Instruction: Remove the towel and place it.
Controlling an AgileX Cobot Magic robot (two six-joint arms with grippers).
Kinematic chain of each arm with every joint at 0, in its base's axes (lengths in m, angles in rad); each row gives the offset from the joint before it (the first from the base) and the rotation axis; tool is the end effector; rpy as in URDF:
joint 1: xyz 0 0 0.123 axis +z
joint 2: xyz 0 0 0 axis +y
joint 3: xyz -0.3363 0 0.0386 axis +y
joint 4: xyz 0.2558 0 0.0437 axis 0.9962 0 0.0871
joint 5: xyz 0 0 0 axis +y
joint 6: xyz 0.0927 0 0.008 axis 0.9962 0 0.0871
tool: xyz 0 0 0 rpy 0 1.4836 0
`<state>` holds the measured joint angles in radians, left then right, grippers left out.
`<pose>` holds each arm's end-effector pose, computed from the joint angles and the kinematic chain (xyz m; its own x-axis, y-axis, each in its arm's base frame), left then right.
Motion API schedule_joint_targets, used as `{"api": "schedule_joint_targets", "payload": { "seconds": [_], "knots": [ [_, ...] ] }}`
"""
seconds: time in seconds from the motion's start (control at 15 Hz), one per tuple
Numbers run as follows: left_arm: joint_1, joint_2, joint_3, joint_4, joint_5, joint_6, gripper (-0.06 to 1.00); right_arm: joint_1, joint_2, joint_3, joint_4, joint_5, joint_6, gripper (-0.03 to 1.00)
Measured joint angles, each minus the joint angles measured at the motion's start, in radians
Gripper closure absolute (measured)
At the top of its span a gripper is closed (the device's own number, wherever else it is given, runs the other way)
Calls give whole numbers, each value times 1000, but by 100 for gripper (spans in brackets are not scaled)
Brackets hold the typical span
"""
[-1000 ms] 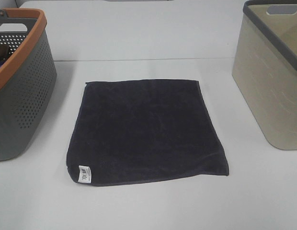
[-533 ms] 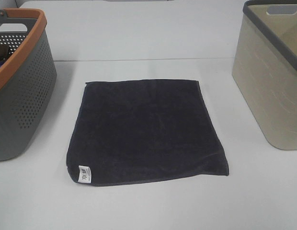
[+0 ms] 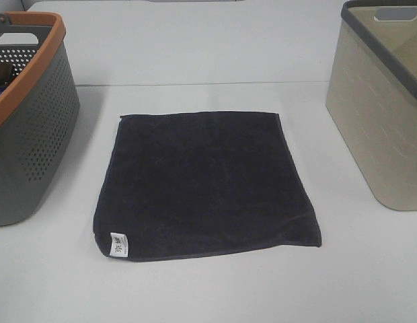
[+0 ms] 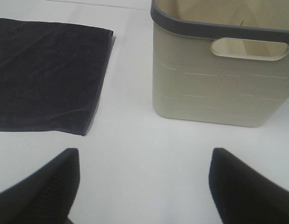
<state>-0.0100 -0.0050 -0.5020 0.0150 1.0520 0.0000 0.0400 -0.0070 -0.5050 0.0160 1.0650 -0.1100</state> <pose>-0.0507 0.0017 0.2811 -0.4419 0.0119 -0.8970 0.0016 0.9999 0.0124 -0.0519 -0.0008 0.2808 -0.4410 -0.1198 -0.8895 -0.0980 0.9916 -0.0849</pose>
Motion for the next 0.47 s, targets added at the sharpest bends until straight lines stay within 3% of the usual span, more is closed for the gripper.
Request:
{"api": "schedule_joint_targets", "payload": {
  "seconds": [0.47],
  "knots": [
    [0,0,0,0,0,0,19,0,0,0,0,0,0,24]
  ]
}}
